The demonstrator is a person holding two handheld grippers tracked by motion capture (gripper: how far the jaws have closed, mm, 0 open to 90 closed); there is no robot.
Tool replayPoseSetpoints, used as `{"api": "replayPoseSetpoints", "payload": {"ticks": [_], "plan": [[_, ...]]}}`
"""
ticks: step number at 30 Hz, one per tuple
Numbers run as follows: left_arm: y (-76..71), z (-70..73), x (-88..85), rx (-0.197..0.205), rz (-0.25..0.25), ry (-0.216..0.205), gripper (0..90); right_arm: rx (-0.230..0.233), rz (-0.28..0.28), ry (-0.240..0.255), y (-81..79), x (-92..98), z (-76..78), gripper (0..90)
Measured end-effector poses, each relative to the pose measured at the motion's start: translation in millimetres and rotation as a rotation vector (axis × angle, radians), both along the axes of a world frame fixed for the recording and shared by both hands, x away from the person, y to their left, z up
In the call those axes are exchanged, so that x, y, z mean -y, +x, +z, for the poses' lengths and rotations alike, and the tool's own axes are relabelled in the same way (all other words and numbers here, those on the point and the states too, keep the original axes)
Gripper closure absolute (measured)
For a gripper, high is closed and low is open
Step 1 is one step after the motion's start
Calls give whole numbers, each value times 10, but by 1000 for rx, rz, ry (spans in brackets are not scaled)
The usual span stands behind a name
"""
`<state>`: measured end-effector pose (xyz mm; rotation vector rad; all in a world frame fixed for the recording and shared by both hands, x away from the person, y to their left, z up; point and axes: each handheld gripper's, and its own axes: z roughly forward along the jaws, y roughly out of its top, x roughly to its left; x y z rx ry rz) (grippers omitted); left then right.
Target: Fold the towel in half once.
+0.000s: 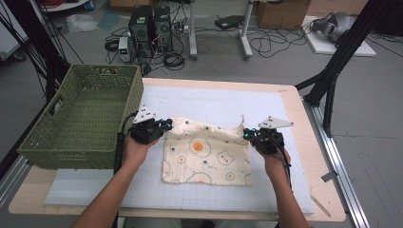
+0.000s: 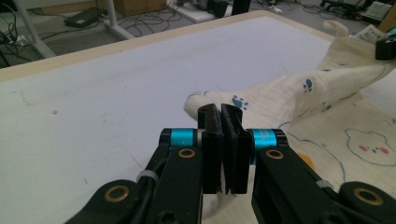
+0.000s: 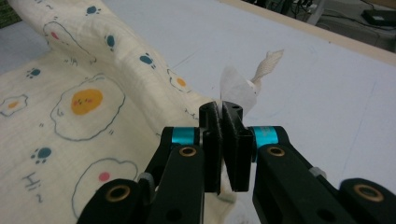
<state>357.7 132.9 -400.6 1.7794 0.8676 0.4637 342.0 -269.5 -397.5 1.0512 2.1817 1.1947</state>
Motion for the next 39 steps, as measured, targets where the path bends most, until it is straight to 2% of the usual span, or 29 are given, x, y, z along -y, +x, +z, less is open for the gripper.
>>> {"api": "replayPoseSetpoints", "payload": {"ticks": [4,8,14,23,24,27,29,31,33,34,35,37,38,39], "plan": [[-139,-44,6,1,-23,18,862,-6,4,15,-108,32,-63,868],[-229,-94,-34,-4,-32,29,861,-11,3,6,-217,75,-149,867],[-359,-204,-80,-38,-42,37,852,-26,8,26,-368,116,-253,864],[-482,-416,-89,-92,-60,74,840,-67,11,-1,-480,156,-395,855],[-474,-423,-101,-99,-57,72,810,-76,6,-2,-486,159,-403,836],[-414,-391,-149,-131,-27,29,533,-78,-3,13,-488,174,-383,676],[-369,-358,-176,-119,-17,9,445,-61,-32,44,-472,187,-331,558],[-316,-314,-175,-116,-30,-8,408,-47,-59,67,-427,192,-262,458],[-267,-301,-126,-118,-54,-13,409,-54,-75,80,-369,176,-222,434],[-254,-312,-105,-125,-56,-12,422,-54,-72,69,-313,148,-214,422],[-234,-329,-81,-141,-69,7,446,-62,-71,60,-281,126,-220,417],[-220,-365,-38,-156,-72,46,554,-97,-67,34,-194,66,-265,423],[-221,-379,-22,-164,-72,59,641,-113,-58,19,-159,42,-296,464],[-226,-389,-12,-164,-77,91,725,-134,-48,14,-137,18,-325,552]]}}
